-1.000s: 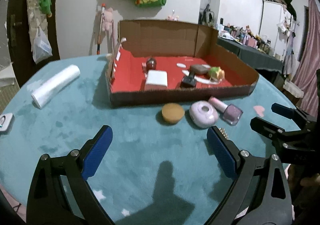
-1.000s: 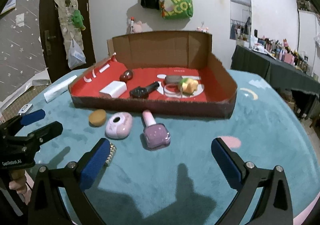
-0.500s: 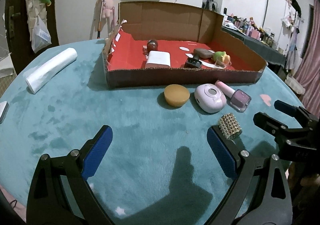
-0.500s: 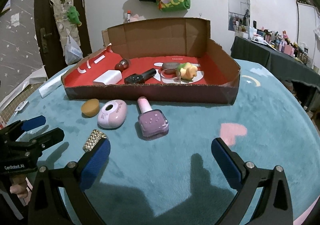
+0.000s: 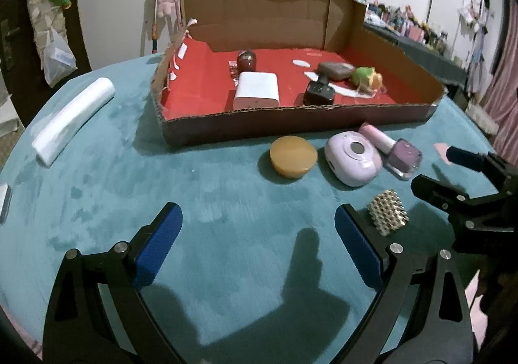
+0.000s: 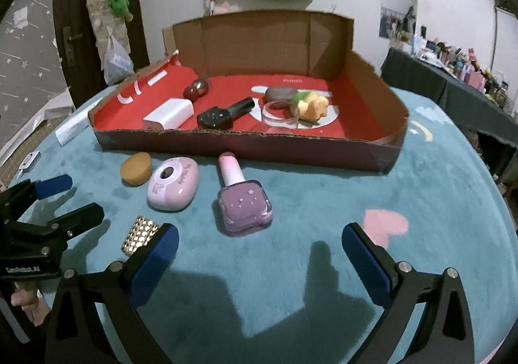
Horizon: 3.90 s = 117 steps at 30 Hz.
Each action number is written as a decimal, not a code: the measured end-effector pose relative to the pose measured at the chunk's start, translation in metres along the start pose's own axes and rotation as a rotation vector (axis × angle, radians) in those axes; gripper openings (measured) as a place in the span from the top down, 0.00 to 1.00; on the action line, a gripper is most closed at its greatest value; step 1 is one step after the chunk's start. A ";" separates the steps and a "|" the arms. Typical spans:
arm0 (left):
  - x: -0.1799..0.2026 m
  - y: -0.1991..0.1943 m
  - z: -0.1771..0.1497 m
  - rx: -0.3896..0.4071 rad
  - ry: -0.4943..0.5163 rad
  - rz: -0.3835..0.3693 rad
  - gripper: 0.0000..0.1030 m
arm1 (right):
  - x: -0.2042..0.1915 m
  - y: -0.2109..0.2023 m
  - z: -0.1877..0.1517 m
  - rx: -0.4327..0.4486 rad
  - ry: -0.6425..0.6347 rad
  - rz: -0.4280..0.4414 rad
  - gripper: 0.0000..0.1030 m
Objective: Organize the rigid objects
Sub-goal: 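Grasp the beige sponge with the left tool while the right tool grasps the purple nail polish, then lift the sponge and nail polish and carry them toward the box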
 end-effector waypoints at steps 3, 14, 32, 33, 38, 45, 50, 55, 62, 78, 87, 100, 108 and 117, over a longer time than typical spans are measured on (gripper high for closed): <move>0.001 0.008 0.007 -0.023 0.003 -0.015 0.07 | 0.005 0.008 0.003 -0.037 0.011 0.001 0.07; 0.023 0.034 0.027 -0.124 0.016 -0.166 0.55 | -0.001 0.036 0.011 -0.130 -0.057 0.029 0.34; 0.029 0.019 0.034 -0.068 0.050 -0.187 0.65 | -0.011 0.019 0.018 -0.067 -0.077 0.078 0.61; 0.029 0.019 0.034 -0.069 0.051 -0.188 0.65 | -0.011 0.018 0.018 -0.064 -0.073 0.082 0.61; 0.029 0.015 0.035 -0.059 0.053 -0.196 0.65 | -0.014 0.014 0.020 -0.055 -0.071 0.097 0.61; 0.030 0.011 0.036 -0.051 0.056 -0.202 0.65 | -0.016 0.016 0.018 -0.065 -0.080 0.097 0.61; 0.029 0.014 0.031 -0.065 0.065 -0.193 0.65 | -0.015 0.022 0.008 -0.097 -0.074 0.101 0.61; 0.027 0.021 0.021 -0.095 0.061 -0.182 0.65 | -0.014 0.025 0.004 -0.109 -0.059 0.113 0.61; 0.028 0.022 0.015 -0.099 0.055 -0.197 0.49 | -0.017 0.025 0.003 -0.112 -0.070 0.118 0.41; 0.032 0.027 0.016 -0.080 0.093 -0.146 0.65 | -0.020 0.029 0.009 -0.107 -0.121 0.090 0.63; 0.032 0.018 0.018 -0.072 0.087 -0.166 0.65 | -0.018 0.019 0.009 -0.072 -0.111 0.092 0.63; 0.028 -0.002 0.041 -0.022 0.060 -0.205 0.65 | -0.019 -0.009 0.036 0.015 -0.080 0.144 0.63; 0.029 -0.012 0.074 0.010 0.050 -0.255 0.65 | -0.022 -0.014 0.074 0.044 -0.077 0.213 0.63; 0.041 0.027 0.130 -0.012 0.092 -0.294 0.65 | -0.010 0.033 0.145 -0.012 -0.053 0.279 0.63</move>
Point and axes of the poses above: each gripper's, at about its wrist camera, not at the fingertips, and y roughly the way its jaws point, x to its right, z to its top, the point moved 9 cm from there along y, roughly the way its jaws point, and after that the axes turned 11 degrees about z, right-handed, at the moved point
